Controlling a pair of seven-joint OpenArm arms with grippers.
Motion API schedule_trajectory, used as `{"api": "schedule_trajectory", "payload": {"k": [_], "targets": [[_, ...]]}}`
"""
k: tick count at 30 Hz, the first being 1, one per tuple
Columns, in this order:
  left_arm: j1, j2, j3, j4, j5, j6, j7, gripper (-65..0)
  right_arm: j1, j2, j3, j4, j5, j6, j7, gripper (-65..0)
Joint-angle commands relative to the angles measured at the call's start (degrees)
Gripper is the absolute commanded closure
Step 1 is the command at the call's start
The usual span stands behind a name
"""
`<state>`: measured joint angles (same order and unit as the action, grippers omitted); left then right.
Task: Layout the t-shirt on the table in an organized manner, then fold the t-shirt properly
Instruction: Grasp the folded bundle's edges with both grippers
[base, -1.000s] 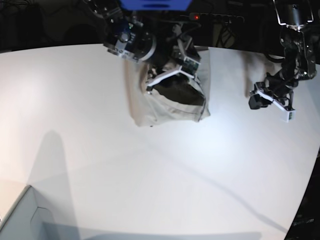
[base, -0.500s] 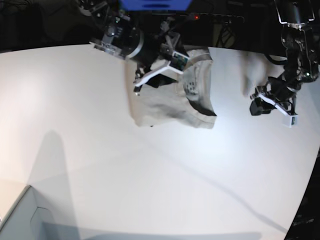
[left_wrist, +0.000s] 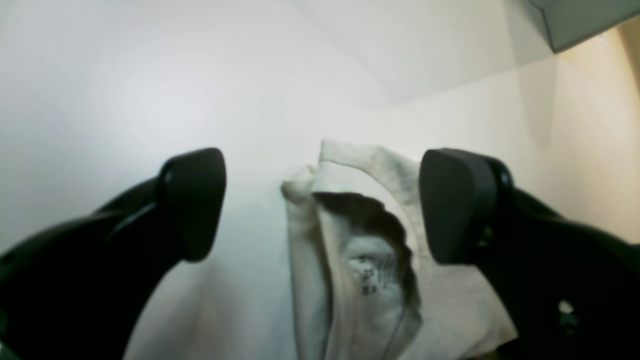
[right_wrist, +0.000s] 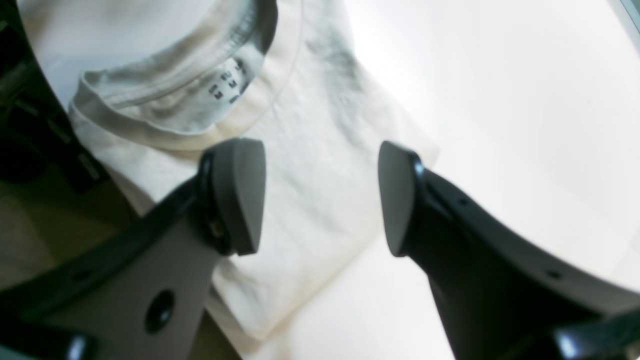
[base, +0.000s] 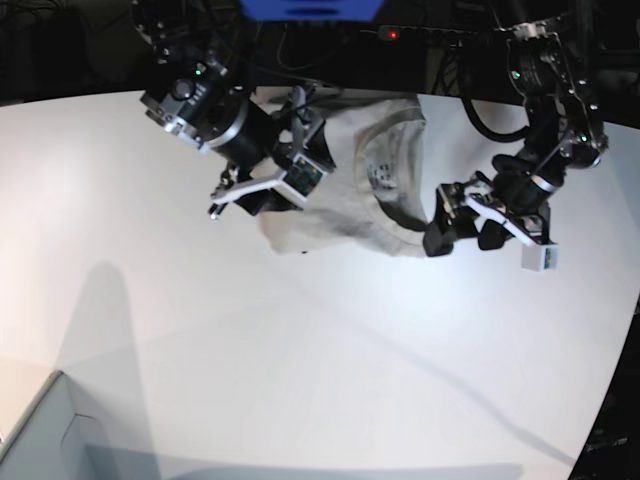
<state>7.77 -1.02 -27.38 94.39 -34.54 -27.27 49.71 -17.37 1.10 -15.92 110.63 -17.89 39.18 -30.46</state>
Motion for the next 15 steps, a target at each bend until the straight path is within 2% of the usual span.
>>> {"api": "schedule_trajectory", "payload": {"k": [1,7,12,15], "targets": [[-0.61,0.18,1.31,0.07,-0.84,-0.38,-1.14,-59.0,0.27,-0.18,0.14,0.80,0.53,0.82,1.05,-33.5],[-1.66,0.09,10.72,-4.32,-0.75,-0.29,-5.27,-59.0,0.27,-0.18,0.14,0.80,0.53,0.82,0.79,-33.5],[-3.95,0.01,10.80,-9.86,-0.75,-0.29,-6.77,-58.6,0.00,-0.18,0.14,0.80,0.53,0.82,0.70,-33.3],[-4.12,-1.75,10.72,-10.65,-1.19,-0.29,-6.86,-53.3,-0.17,0.00,0.14,0.80,0.53,0.82,0.61,-33.3]]}}
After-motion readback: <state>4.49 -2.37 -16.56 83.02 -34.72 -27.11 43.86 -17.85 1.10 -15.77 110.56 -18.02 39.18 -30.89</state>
